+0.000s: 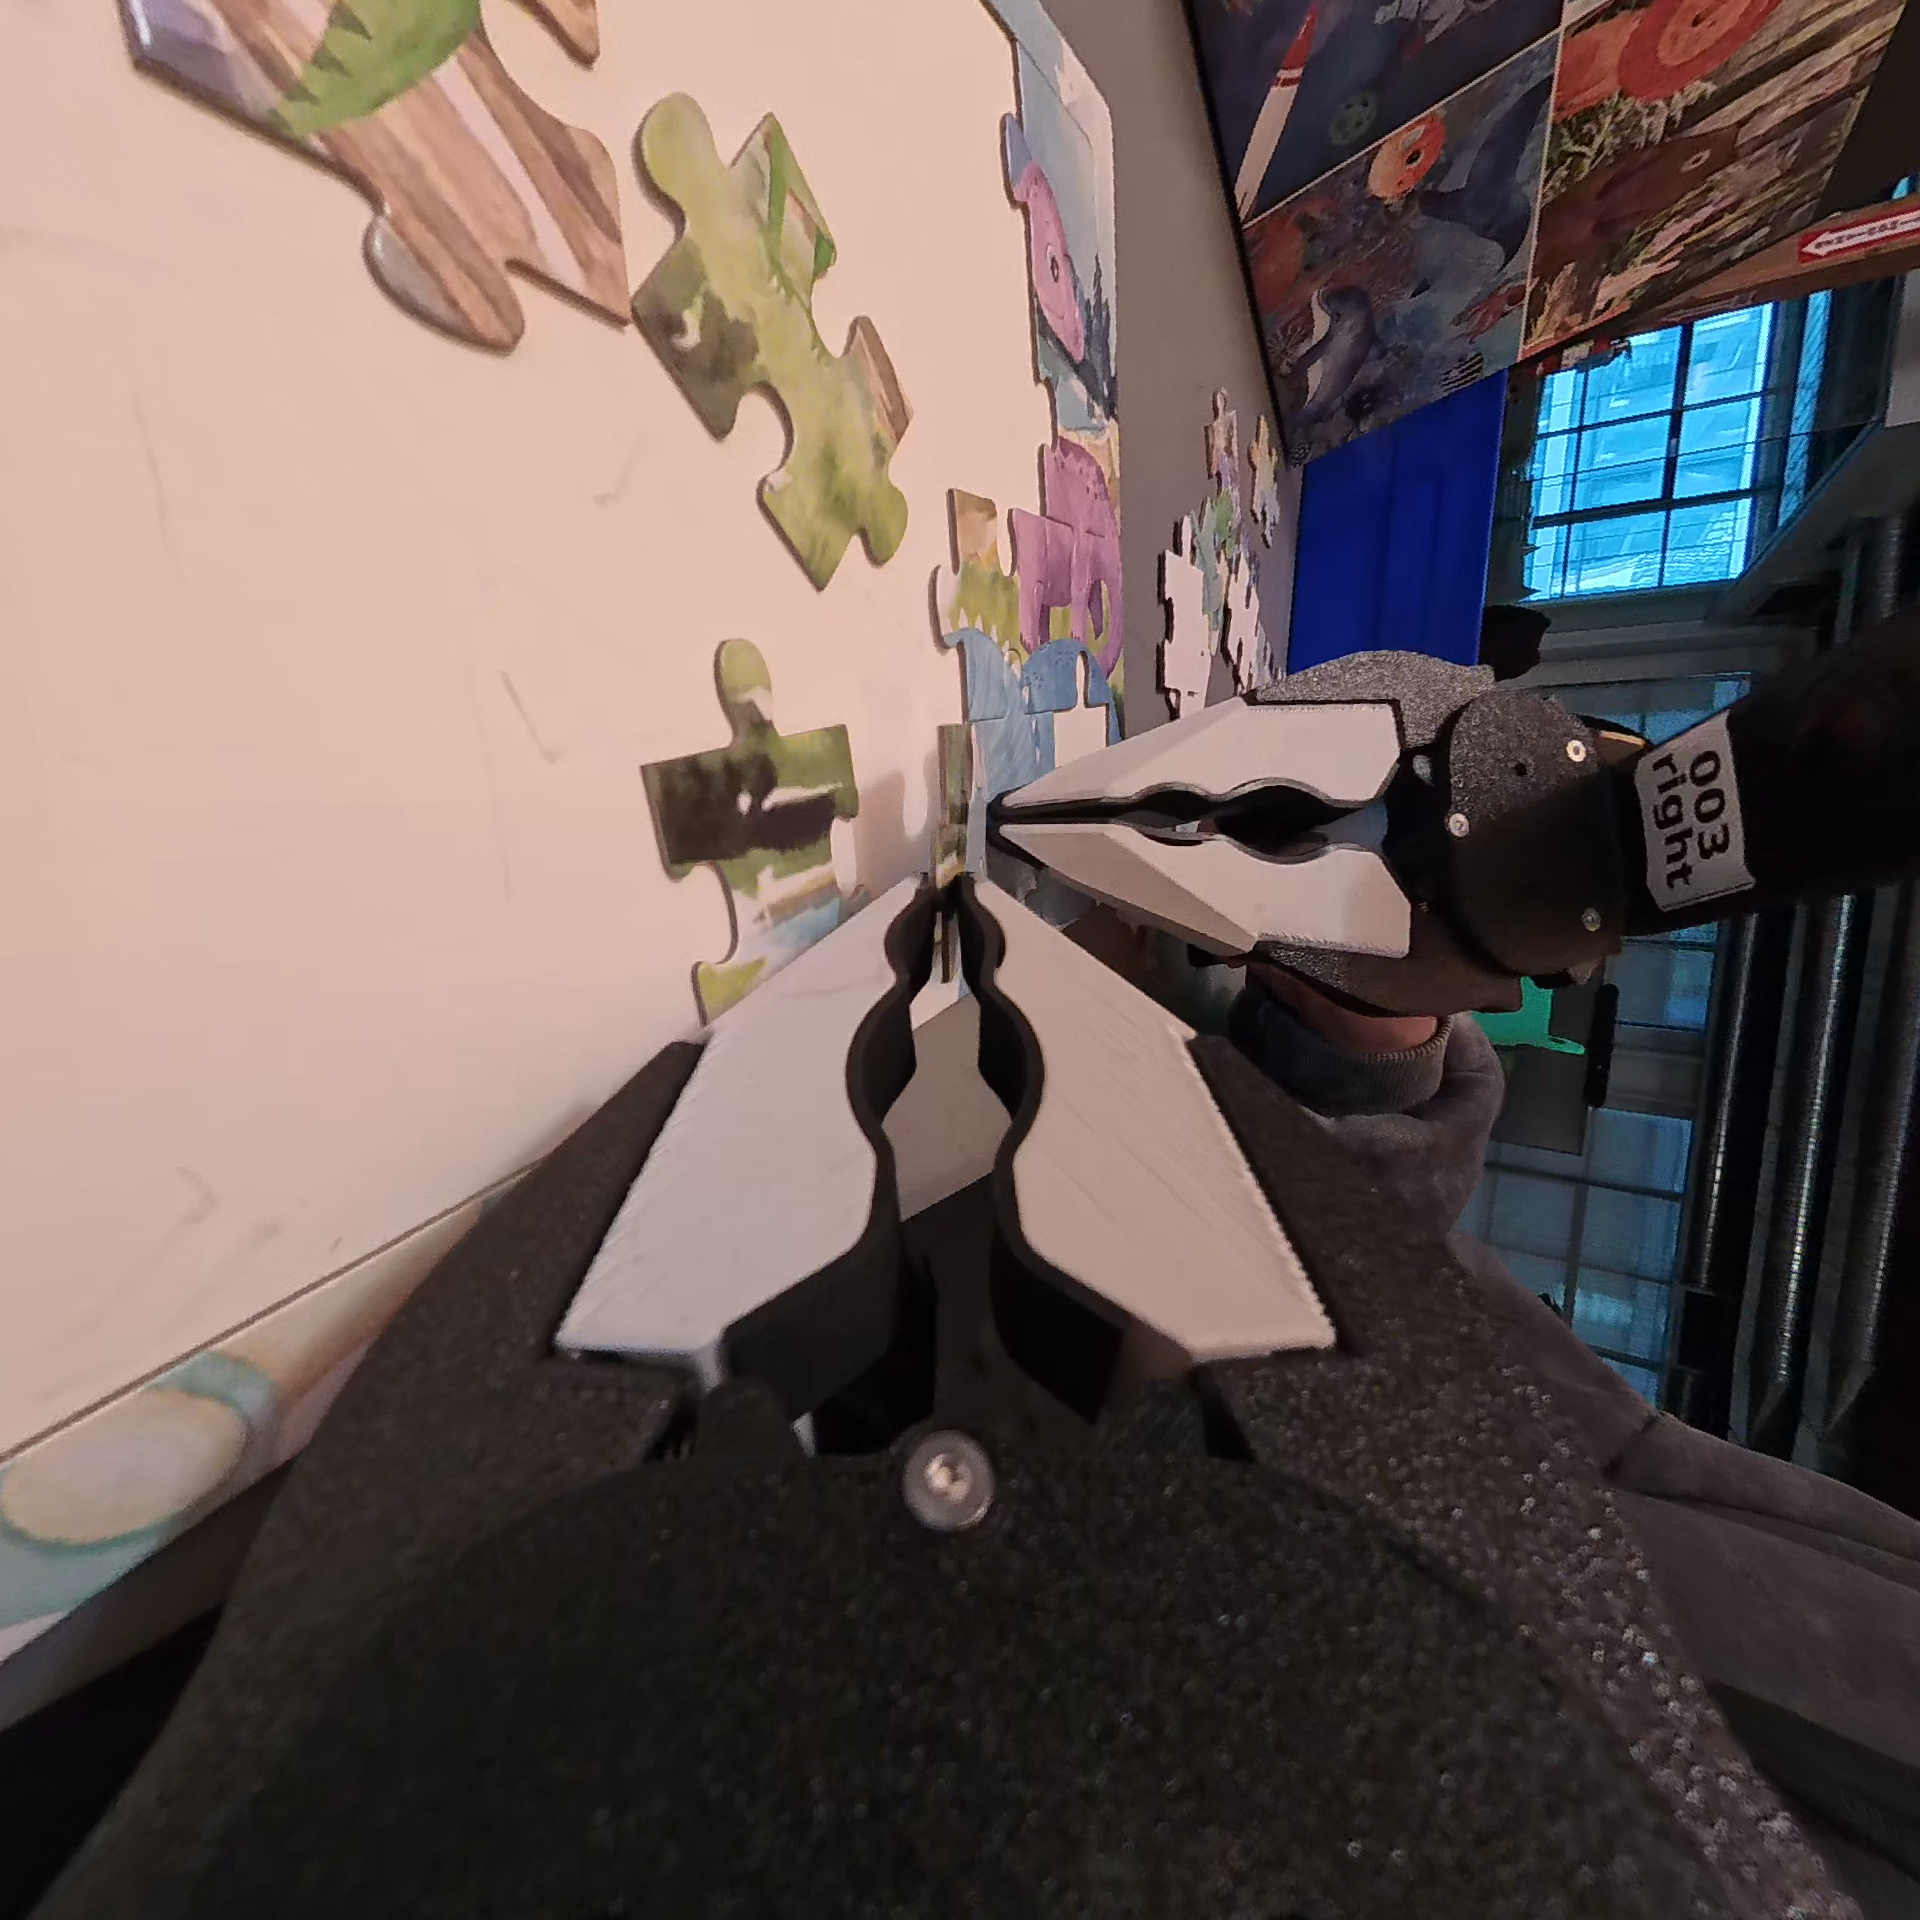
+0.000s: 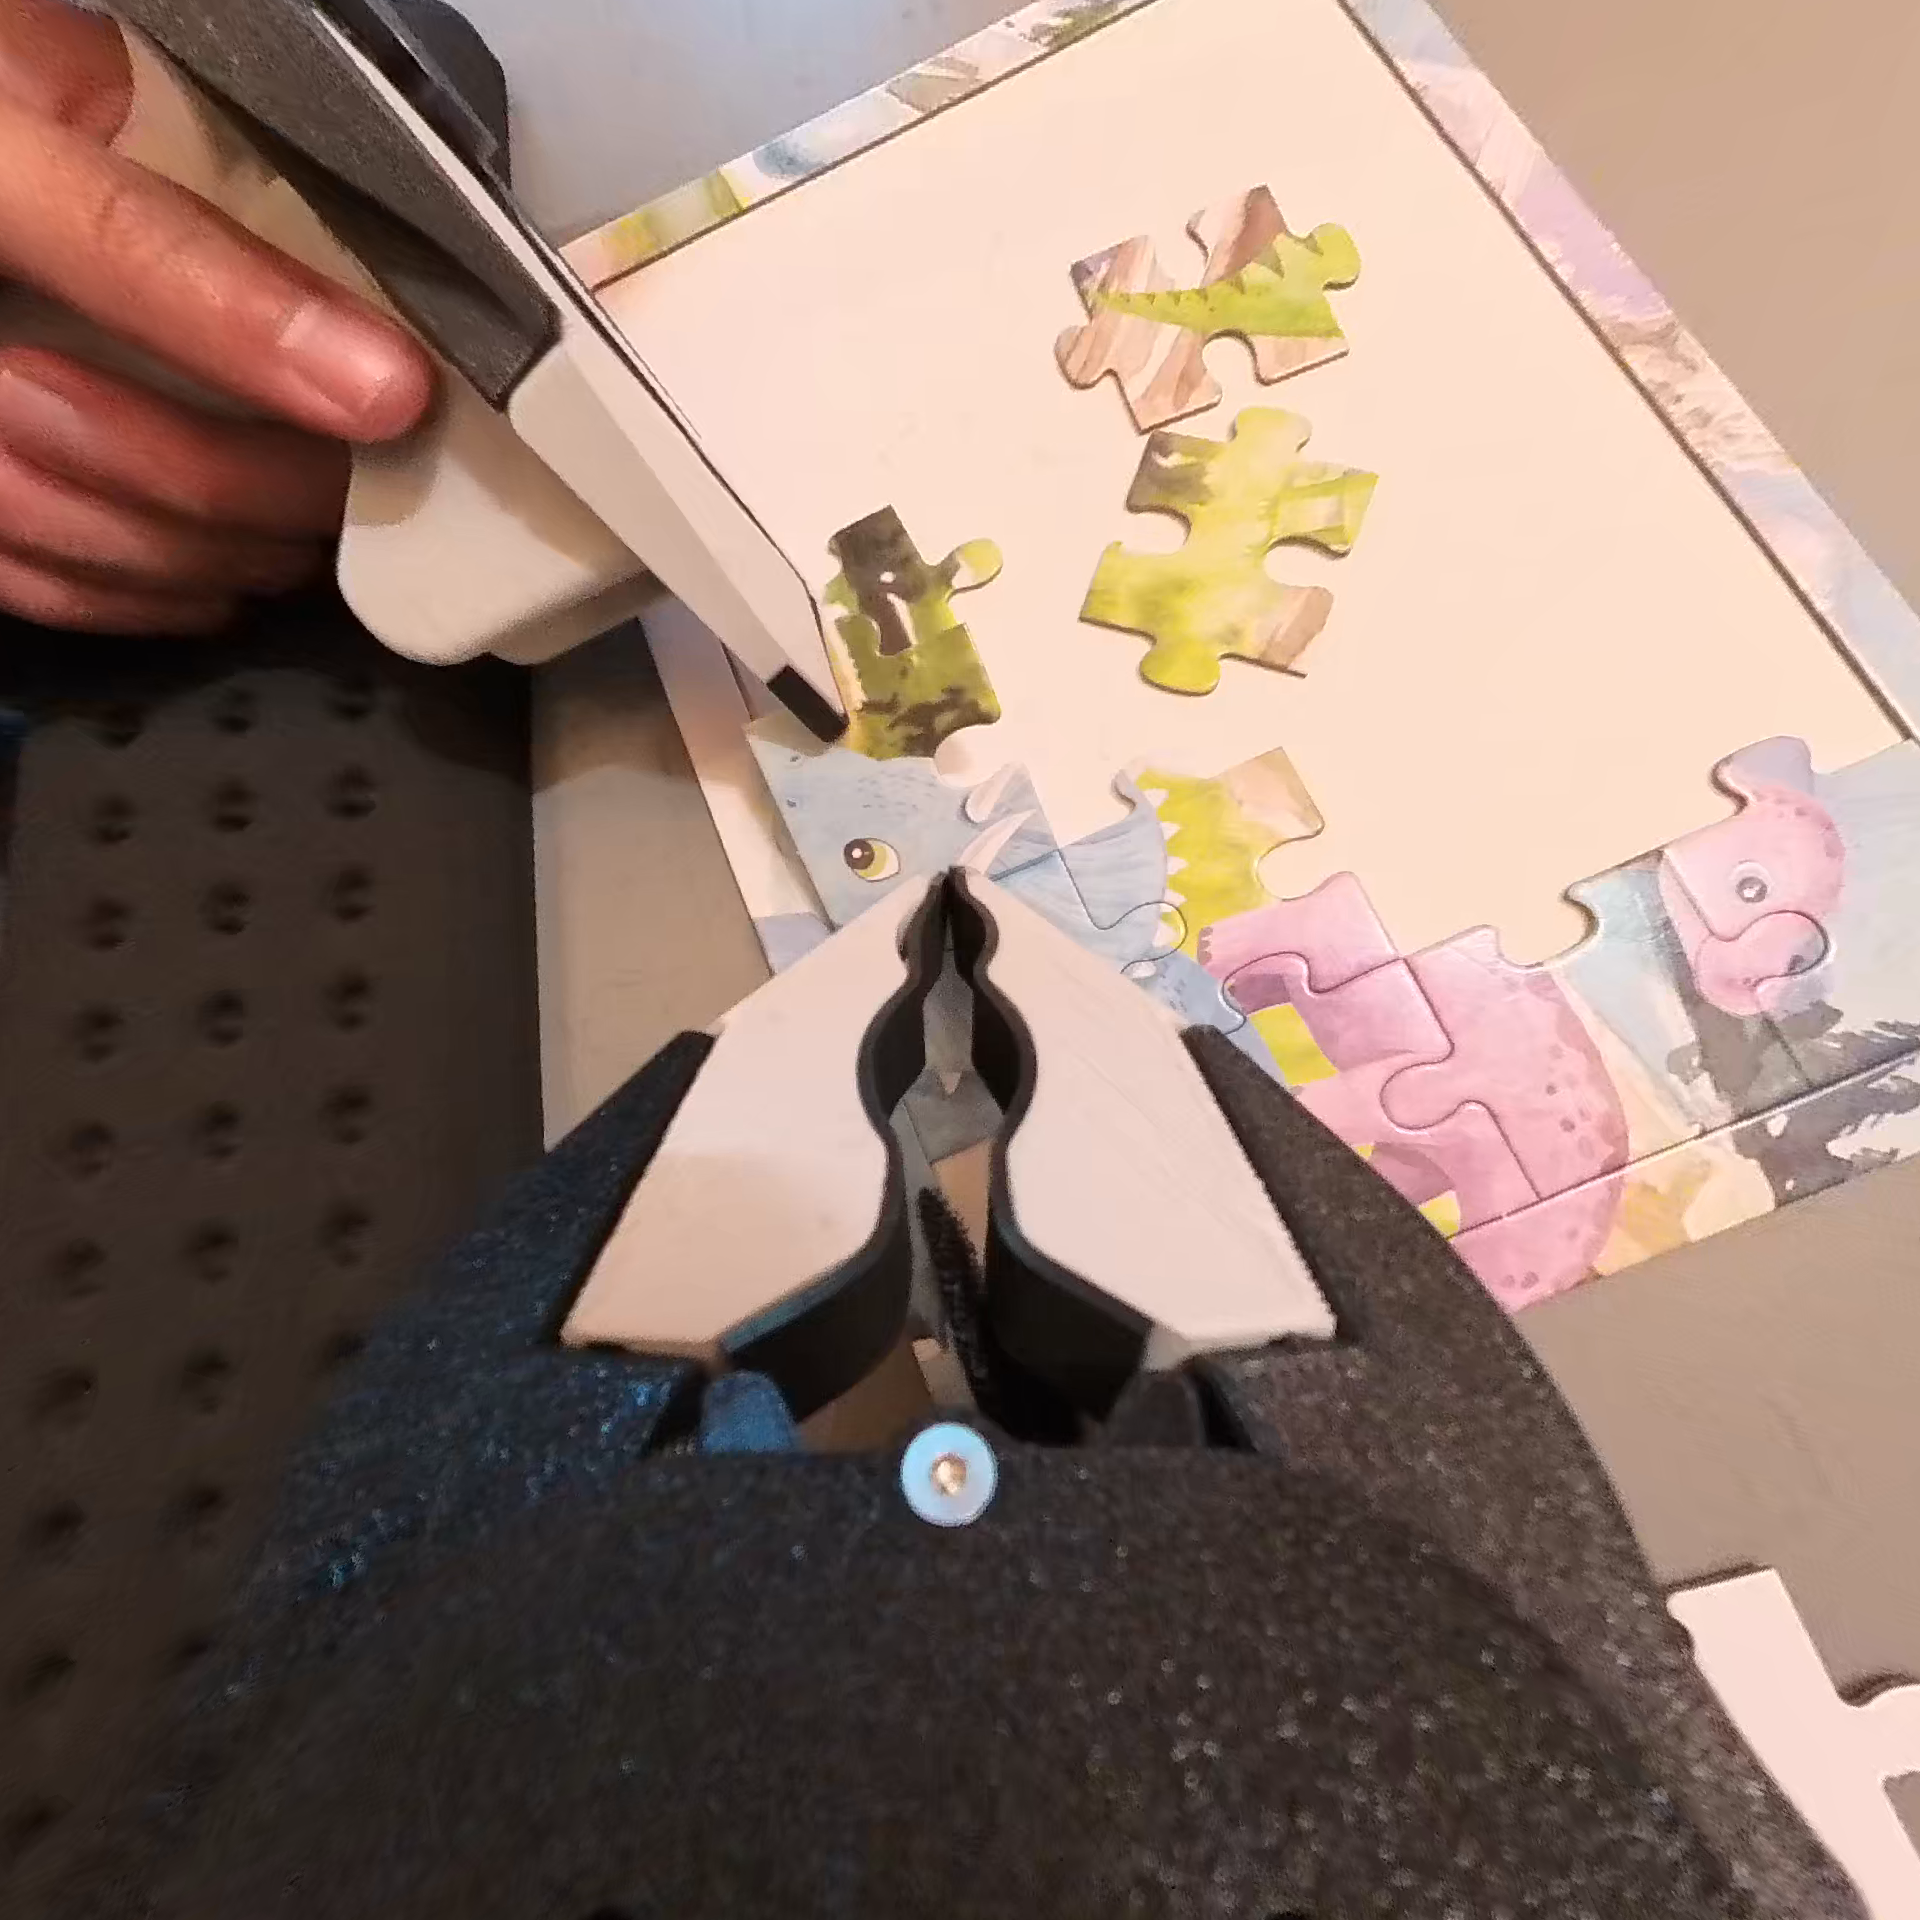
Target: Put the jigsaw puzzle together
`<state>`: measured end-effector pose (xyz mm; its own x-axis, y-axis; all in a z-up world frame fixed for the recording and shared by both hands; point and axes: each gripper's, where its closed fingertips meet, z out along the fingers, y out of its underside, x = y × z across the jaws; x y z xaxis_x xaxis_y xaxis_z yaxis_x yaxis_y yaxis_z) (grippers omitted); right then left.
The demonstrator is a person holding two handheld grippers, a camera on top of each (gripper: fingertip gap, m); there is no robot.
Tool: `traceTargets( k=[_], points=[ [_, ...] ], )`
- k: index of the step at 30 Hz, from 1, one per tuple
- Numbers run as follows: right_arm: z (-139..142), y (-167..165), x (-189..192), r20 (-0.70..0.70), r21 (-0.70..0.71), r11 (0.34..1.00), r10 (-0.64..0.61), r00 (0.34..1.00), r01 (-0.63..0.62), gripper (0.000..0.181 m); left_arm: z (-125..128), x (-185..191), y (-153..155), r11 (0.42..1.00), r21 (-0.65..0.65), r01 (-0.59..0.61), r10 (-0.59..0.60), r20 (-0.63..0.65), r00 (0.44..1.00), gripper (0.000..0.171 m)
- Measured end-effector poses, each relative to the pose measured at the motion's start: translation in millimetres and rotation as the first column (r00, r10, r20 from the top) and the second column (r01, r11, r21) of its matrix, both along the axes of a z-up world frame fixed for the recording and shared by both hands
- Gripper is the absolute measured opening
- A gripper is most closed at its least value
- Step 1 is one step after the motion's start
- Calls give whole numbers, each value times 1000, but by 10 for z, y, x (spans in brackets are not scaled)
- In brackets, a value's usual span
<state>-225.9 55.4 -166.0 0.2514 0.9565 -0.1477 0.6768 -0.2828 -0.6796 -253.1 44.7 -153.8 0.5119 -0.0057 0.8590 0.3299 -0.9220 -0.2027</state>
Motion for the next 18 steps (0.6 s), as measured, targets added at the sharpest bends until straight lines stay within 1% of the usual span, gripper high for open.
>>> traceTargets(
  k=[4,9,12,13,15,18],
  points=[
    [-9,0,6,0,5,1000,5,1000,-5,0,-39,-3,-8,1000,-4,11,-11,-40,999,6],
    [-12,-2,10,-7,-5,1000,6,1000,-6,0,-27,10,-26,998,40,43,-39,-98,994,16],
    [-21,-4,10,-6,-4,1000,10,1000,-10,0,-7,-64,-39,995,82,56,-41,-183,982,23],
    [-34,-6,14,1,-1,1000,13,1000,-13,0,15,-109,-40,994,99,55,-33,-213,976,27],
    [-30,-5,13,-3,5,1000,17,1000,-16,0,106,-173,-51,989,133,64,-31,-236,971,27],
    [-30,-5,11,-2,4,1000,17,1000,-17,0,184,-243,-86,977,160,145,-90,-306,948,27]
  ],
)
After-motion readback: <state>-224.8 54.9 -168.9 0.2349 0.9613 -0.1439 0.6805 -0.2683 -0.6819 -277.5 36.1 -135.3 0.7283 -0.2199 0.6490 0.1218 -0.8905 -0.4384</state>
